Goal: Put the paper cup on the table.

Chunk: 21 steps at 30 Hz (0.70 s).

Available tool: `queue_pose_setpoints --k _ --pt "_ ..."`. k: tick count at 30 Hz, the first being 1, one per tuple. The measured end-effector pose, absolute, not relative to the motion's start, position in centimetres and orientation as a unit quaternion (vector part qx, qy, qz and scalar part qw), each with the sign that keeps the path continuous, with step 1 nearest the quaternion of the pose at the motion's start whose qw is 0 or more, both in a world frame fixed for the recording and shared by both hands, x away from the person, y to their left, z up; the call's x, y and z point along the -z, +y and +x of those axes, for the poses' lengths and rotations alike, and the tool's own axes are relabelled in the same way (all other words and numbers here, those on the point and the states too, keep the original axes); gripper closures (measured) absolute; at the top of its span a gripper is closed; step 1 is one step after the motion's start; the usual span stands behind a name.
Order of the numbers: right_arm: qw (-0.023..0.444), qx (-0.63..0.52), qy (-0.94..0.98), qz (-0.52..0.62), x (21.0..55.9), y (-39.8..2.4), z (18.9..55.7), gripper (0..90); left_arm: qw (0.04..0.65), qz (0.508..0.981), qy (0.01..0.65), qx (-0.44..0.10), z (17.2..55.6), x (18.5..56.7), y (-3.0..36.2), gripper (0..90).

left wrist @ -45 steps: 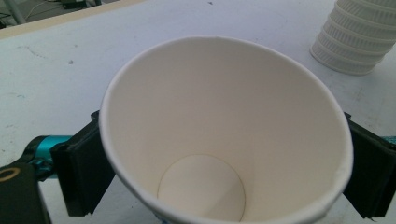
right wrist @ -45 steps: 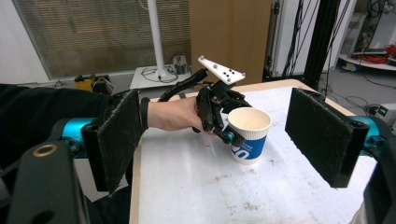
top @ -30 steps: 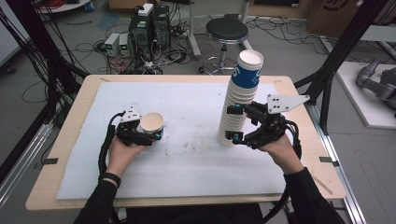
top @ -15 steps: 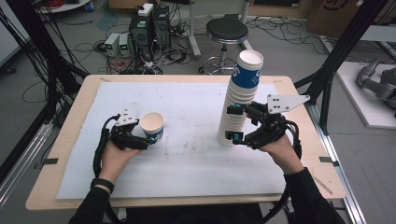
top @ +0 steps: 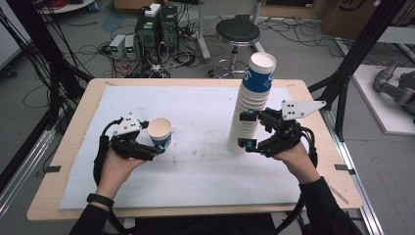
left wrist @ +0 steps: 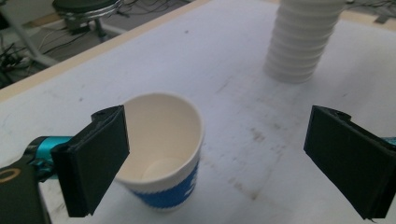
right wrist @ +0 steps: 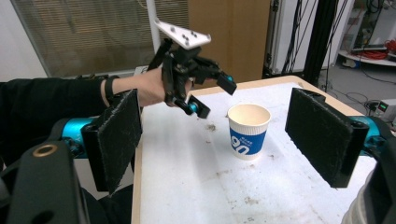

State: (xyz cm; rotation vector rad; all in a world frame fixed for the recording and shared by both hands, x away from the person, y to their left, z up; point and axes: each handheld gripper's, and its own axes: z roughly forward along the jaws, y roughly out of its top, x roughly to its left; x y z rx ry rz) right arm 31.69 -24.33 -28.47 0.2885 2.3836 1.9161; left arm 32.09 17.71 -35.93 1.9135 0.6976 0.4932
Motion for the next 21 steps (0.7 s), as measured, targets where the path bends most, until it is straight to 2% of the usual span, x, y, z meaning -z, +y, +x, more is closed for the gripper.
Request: queue_pose_setpoints --k 7,21 --pt "0.037 -0.622 0.776 0.099 28.5 -24.4 31.7 19.0 0.539 0.782 0.248 -0.192 31.5 33.3 16.3 6.7" --pt "0.041 -0.623 0.775 0.101 28.5 -24.5 32.1 19.0 0.578 0.778 0.179 -0.167 30.6 29.8 12.5 6.7"
